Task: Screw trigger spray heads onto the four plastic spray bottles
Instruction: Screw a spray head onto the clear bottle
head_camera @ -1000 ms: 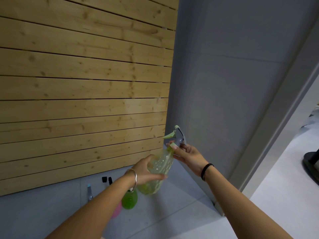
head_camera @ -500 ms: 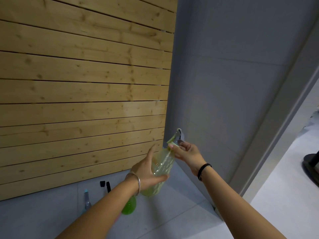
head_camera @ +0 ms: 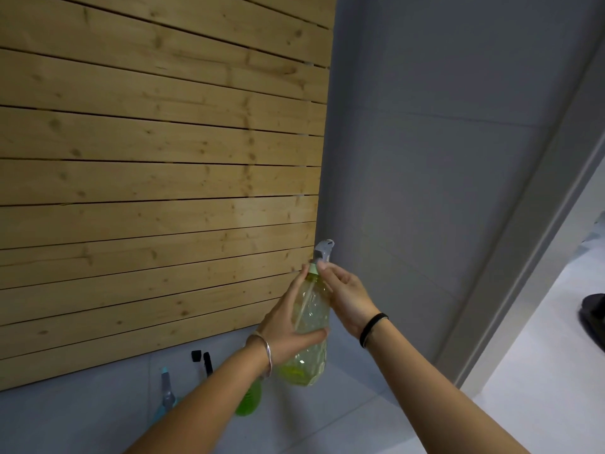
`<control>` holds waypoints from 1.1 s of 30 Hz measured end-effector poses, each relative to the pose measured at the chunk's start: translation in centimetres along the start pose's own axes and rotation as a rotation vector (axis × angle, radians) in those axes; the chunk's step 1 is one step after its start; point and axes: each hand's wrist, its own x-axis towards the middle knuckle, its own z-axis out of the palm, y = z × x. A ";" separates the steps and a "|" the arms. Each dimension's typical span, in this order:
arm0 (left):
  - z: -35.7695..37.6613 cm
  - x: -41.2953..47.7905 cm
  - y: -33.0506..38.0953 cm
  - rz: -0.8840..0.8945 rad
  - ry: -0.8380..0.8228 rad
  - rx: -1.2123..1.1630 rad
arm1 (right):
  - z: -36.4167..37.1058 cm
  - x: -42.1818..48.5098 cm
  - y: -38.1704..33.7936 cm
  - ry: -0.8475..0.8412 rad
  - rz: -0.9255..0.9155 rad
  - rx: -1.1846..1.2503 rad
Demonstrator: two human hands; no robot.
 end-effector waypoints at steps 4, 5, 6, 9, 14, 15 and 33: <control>0.0 -0.1 0.3 -0.004 0.013 -0.002 | 1.1 0.4 0.5 0.112 0.014 0.158; 0.0 -0.2 0.2 -0.010 0.009 -0.003 | 1.3 0.4 0.6 0.127 0.027 0.189; -0.1 -0.2 0.2 -0.009 0.010 -0.002 | 1.4 0.4 0.6 0.128 0.036 0.205; -0.4 -0.2 0.3 0.001 0.023 -0.009 | 1.4 0.4 0.4 0.048 0.049 0.131; -0.8 -0.2 0.3 0.003 0.030 -0.009 | 0.8 0.4 -0.1 -0.067 0.111 0.156; -0.8 -0.2 0.4 0.005 0.045 0.000 | 0.9 0.4 -0.2 -0.047 0.093 0.164; -1.0 -0.1 0.5 0.051 0.086 0.065 | 1.7 0.5 -0.4 -0.010 0.043 0.264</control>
